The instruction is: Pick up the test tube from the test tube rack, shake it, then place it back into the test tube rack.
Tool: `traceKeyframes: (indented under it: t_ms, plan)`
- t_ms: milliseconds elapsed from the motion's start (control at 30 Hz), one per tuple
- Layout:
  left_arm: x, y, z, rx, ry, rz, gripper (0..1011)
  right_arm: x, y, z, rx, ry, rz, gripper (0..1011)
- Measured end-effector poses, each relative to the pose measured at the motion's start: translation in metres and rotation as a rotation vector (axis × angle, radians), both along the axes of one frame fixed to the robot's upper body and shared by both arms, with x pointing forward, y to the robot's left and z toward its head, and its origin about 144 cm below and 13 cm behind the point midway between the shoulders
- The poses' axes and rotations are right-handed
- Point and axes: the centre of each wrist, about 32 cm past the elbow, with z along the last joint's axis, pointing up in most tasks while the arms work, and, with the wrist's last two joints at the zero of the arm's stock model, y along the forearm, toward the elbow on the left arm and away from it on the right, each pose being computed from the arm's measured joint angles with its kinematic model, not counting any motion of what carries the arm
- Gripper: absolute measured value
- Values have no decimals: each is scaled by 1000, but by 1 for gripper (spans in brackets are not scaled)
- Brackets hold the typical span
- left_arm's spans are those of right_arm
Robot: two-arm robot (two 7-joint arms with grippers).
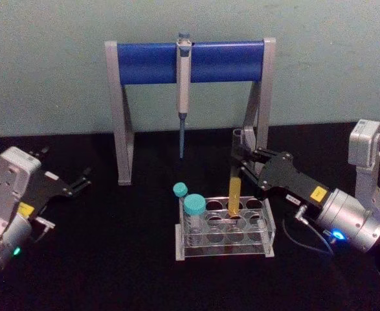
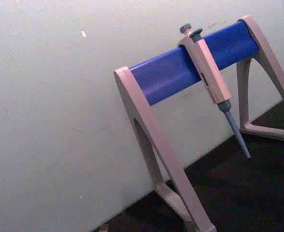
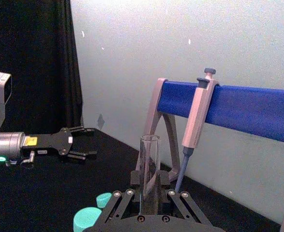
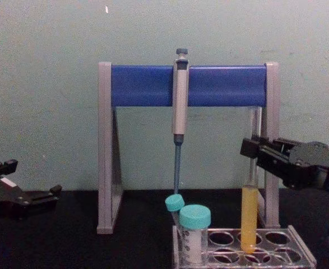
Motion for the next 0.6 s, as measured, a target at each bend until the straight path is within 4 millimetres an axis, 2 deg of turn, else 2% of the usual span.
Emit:
traceKeyframes:
  t_ms: [600]
  plan:
    - [0,0,0,0,0,0,1001,4,0,-10,-18,40,-4,229]
